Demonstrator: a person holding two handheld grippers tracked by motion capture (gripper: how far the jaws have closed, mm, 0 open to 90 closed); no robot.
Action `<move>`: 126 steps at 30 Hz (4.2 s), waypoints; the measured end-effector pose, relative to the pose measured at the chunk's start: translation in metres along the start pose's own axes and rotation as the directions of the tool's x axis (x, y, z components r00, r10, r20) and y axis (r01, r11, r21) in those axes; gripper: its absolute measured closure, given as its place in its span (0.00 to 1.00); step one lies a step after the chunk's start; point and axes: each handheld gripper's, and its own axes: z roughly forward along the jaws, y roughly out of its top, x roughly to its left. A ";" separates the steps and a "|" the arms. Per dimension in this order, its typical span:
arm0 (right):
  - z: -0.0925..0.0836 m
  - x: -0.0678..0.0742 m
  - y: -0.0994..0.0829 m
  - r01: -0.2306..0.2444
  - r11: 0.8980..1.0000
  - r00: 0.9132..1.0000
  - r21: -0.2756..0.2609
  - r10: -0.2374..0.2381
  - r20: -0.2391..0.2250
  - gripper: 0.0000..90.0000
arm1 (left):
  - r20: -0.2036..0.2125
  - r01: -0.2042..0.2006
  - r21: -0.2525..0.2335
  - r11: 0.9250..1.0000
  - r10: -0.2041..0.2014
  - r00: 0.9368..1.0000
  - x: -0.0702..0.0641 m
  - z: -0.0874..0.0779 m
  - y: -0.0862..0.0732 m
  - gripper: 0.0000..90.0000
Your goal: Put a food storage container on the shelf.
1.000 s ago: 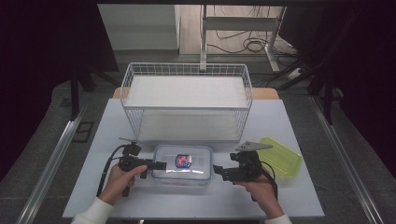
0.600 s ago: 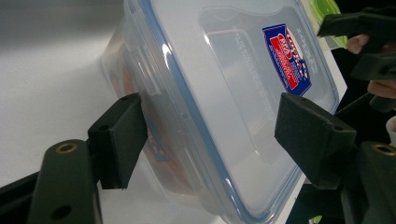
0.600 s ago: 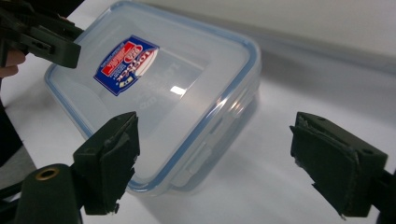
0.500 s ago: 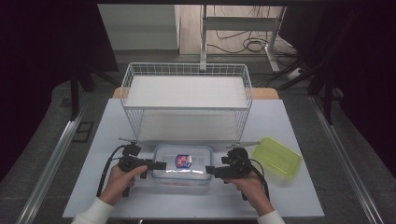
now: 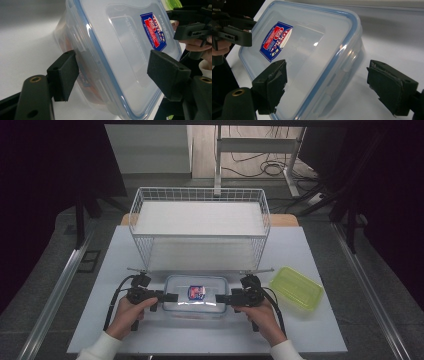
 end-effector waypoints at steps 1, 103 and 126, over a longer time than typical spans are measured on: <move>0.002 -0.001 0.000 -0.005 1.000 1.000 0.001 0.005 -0.004 0.18 | 0.000 0.000 0.001 1.000 0.000 1.000 0.000 0.000 0.000 0.28; -0.047 0.024 -0.024 0.110 0.968 0.983 -0.225 -0.140 -0.120 0.57 | 0.009 -0.205 -0.175 0.963 0.209 0.978 -0.033 -0.043 -0.032 0.58; -0.069 0.033 0.011 0.139 0.952 0.980 -0.274 -0.172 -0.100 0.57 | 0.013 -0.243 -0.212 0.947 0.252 0.968 -0.049 -0.062 0.007 0.58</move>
